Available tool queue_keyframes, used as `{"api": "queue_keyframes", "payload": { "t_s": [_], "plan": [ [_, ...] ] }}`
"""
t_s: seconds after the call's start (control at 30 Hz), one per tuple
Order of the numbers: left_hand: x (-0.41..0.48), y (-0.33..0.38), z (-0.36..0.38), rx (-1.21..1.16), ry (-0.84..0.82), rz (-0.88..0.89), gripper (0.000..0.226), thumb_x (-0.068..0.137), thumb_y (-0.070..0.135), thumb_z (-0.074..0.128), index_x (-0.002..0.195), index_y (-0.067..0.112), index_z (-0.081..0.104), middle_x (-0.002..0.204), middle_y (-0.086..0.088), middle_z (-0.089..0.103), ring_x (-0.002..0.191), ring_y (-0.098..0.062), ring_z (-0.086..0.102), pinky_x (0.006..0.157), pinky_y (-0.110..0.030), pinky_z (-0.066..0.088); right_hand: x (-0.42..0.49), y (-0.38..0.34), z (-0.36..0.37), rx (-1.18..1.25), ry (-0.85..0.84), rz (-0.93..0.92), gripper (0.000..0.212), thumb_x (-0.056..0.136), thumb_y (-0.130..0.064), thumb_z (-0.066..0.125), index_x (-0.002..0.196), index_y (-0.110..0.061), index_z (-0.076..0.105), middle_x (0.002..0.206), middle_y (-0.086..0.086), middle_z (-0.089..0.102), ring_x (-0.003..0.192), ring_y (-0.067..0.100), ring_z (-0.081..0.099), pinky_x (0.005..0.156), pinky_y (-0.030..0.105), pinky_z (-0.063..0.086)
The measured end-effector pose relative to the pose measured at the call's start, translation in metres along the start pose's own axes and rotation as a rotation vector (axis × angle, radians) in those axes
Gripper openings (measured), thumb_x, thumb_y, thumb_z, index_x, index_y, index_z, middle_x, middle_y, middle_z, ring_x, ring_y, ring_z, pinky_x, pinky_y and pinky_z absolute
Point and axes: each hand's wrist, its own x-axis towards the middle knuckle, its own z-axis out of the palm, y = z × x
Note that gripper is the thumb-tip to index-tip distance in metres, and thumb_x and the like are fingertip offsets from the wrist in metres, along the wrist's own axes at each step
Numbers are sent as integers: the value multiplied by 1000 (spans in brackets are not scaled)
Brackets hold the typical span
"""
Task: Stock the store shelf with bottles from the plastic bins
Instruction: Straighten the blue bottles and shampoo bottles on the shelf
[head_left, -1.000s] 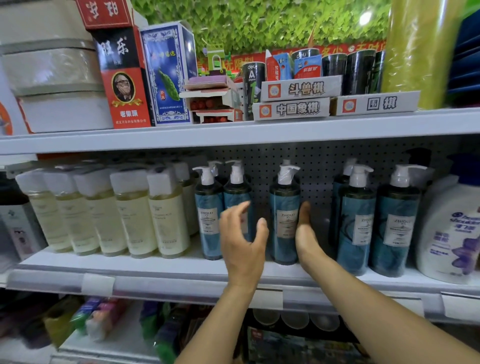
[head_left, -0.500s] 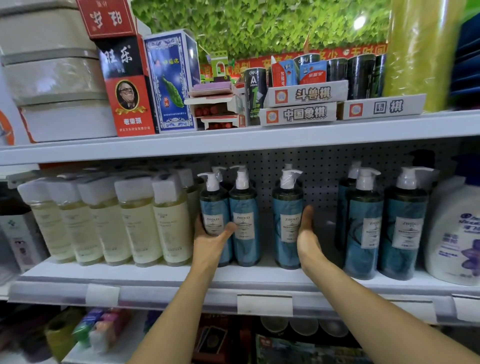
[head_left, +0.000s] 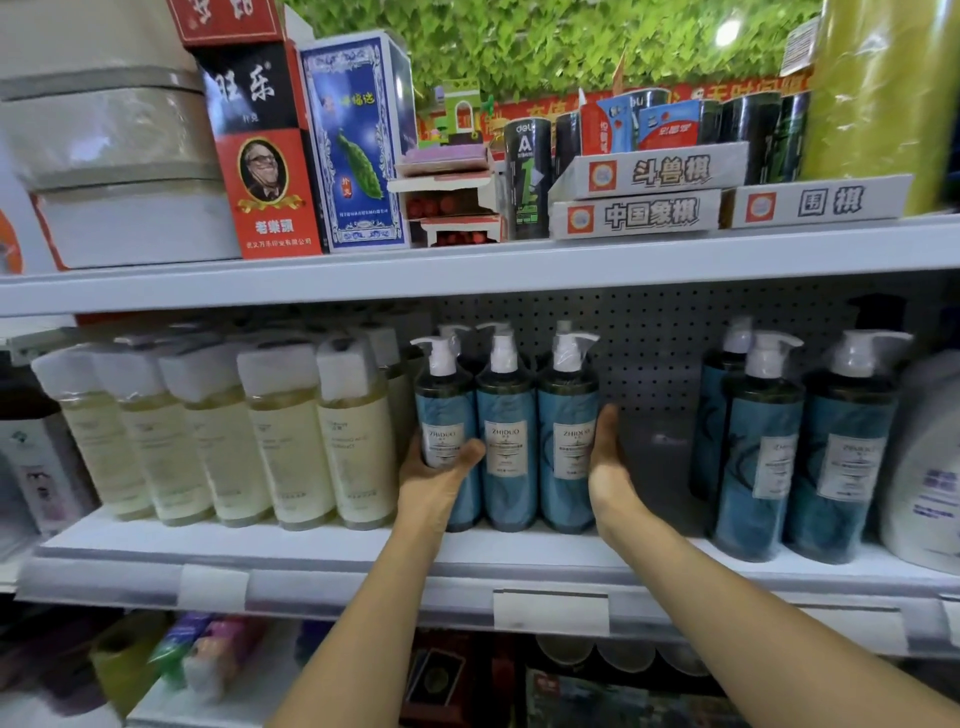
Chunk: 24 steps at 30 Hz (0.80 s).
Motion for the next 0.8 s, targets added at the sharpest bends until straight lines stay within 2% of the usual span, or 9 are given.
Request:
{"api": "queue_keyframes", "payload": {
  "t_s": [0.1, 0.17, 0.33, 0.47, 0.6, 0.73, 0.8],
  "plan": [
    [2, -2, -2, -8, -8, -8, 51, 79, 21, 81, 125, 20, 60, 106, 12, 69, 97, -1, 65, 68, -9, 53, -7, -6, 0, -13, -33, 2, 110, 68, -94, 19, 151, -25, 37, 155, 5, 39, 143, 29, 36, 121, 49, 23],
    [3, -2, -2, -7, -9, -9, 52, 78, 22, 82, 125, 20, 60, 106, 12, 70, 97, -1, 65, 68, -8, 53, -4, -5, -3, -16, -42, -9, 93, 82, -84, 19, 151, -24, 38, 154, 6, 41, 142, 29, 38, 120, 48, 24],
    [2, -2, -1, -23, -16, -1, 54, 77, 21, 82, 125, 19, 59, 108, 10, 70, 98, -1, 66, 68, -9, 54, -2, -5, -3, -40, -27, -3, 89, 86, -80, 20, 150, -22, 39, 153, 8, 43, 140, 30, 40, 119, 49, 25],
    [0, -1, -1, -10, -6, 15, 60, 75, 23, 83, 129, 18, 58, 111, 9, 69, 101, -3, 65, 69, -8, 53, -1, -8, -9, -70, -52, -14, 82, 93, -73, 17, 152, -18, 34, 157, 8, 37, 144, 29, 33, 119, 45, 21],
    [-4, 1, 1, 10, 17, 50, 62, 75, 23, 84, 130, 19, 55, 112, 10, 68, 105, -4, 64, 71, -7, 53, -6, -7, -12, -112, -59, 0, 90, 86, -81, 19, 151, -20, 37, 156, 6, 39, 144, 28, 35, 120, 45, 22],
    [-15, 6, 3, 50, 47, 95, 74, 73, 33, 84, 138, 22, 50, 121, 11, 66, 111, -2, 62, 77, -8, 52, -15, -4, -18, -159, -69, -35, 92, 85, -82, 22, 152, -22, 35, 157, 6, 37, 144, 28, 34, 120, 45, 24],
    [-22, 10, 6, 97, 78, 126, 79, 74, 39, 84, 142, 25, 45, 126, 14, 61, 116, -3, 59, 88, -13, 48, -20, -4, -21, -211, -65, -102, 89, 87, -79, 21, 154, -22, 33, 157, 6, 36, 145, 28, 33, 120, 44, 23]
  ]
}}
